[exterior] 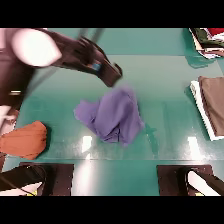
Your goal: Fold the shirts.
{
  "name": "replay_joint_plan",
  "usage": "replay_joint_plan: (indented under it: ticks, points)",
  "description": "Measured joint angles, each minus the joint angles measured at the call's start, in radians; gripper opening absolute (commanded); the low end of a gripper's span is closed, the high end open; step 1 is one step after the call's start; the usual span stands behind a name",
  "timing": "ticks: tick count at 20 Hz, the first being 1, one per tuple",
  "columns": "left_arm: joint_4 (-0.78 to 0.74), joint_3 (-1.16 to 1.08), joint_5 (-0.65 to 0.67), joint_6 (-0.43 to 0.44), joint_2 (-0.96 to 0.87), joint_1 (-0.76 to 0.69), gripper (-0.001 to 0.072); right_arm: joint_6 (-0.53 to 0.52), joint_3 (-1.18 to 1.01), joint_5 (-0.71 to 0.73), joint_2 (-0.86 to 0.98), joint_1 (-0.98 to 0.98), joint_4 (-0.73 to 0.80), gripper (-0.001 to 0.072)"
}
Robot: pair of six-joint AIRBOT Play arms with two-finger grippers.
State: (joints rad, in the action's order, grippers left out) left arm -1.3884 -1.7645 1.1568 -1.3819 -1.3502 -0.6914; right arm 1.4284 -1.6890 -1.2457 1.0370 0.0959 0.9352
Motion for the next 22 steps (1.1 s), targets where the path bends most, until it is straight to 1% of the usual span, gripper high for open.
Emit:
replay_joint_plan:
  ticks: [2, 4, 8, 12, 14, 16, 19, 22]
  points:
    - [-0.008, -0.002, 0.018, 0.005, -0.049, 0.014, 0.0586, 0.000, 0.000, -0.007, 0.000, 0.000, 0.001, 0.0014]
    - [-0.029, -0.001, 0.061, 0.006, -0.075, 0.078, 0.0586, 0.000, 0.000, -0.014, 0.000, 0.000, 0.000, 0.0014]
    - [-0.028, 0.072, 0.168, -0.017, -0.094, 0.309, 0.0587, 0.000, 0.000, -0.021, 0.000, 0.000, 0.001, 0.0014]
    - [0.079, 0.287, 0.223, -0.019, -0.093, 0.539, 0.0587, 0.000, 0.000, -0.030, 0.000, 0.000, 0.001, 0.0014]
    - [0.142, 0.422, 0.203, -0.006, -0.080, 0.626, 0.0587, 0.000, 0.000, -0.033, 0.000, 0.000, 0.002, 0.0014]
    - [0.183, 0.541, 0.167, 0.008, -0.069, 0.679, 0.0587, 0.000, 0.000, -0.036, 0.000, 0.000, 0.002, 0.0014]
    - [0.242, 0.684, 0.098, 0.027, -0.061, 0.711, 0.0587, 0.000, 0.000, -0.037, 0.001, 0.000, 0.002, 0.0014]
    - [0.345, 0.781, 0.009, 0.070, -0.058, 0.724, 0.0586, 0.000, 0.000, -0.038, 0.002, 0.000, 0.003, 0.0014]
